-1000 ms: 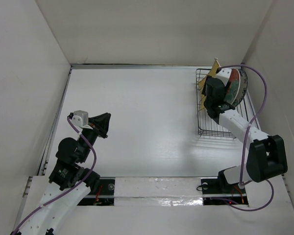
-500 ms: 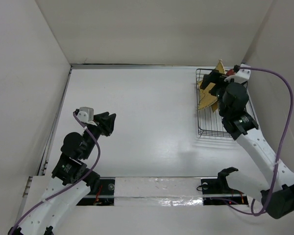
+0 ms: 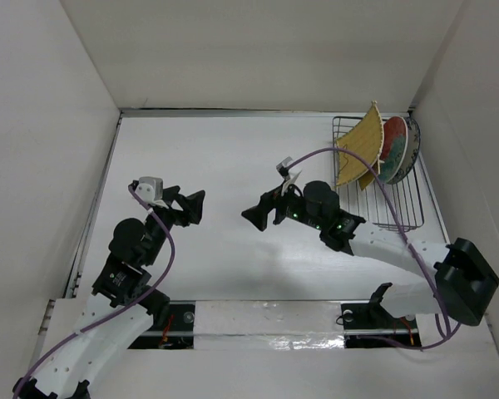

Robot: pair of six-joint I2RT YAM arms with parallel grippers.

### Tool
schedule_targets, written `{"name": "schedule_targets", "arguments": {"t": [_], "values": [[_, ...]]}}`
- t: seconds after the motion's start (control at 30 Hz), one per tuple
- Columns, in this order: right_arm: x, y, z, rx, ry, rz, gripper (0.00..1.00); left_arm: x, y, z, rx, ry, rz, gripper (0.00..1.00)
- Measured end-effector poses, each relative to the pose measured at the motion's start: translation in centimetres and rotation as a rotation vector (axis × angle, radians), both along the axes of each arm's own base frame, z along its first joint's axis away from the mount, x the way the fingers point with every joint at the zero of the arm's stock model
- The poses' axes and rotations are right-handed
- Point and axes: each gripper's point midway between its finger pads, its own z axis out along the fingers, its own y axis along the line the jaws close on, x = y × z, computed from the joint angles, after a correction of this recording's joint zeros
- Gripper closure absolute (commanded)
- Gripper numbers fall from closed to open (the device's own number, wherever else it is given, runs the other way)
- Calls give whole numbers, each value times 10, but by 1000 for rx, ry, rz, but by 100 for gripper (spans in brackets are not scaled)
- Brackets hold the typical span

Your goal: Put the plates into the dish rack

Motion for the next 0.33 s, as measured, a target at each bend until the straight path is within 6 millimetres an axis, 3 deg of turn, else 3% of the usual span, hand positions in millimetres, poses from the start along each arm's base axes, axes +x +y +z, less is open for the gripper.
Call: {"name": "schedule_targets", "arguments": {"t": [0.07,0.13,0.33], "values": [[-3,3,-24,-37,31,21,0,1,2,1,-3,-4,14,32],[-4,3,-35,-57,31,31,0,3,5,3,-6,-9,33,32],[1,7,-28,-25,-36,31,0,4,13,5,-8,-23,74,31]]}}
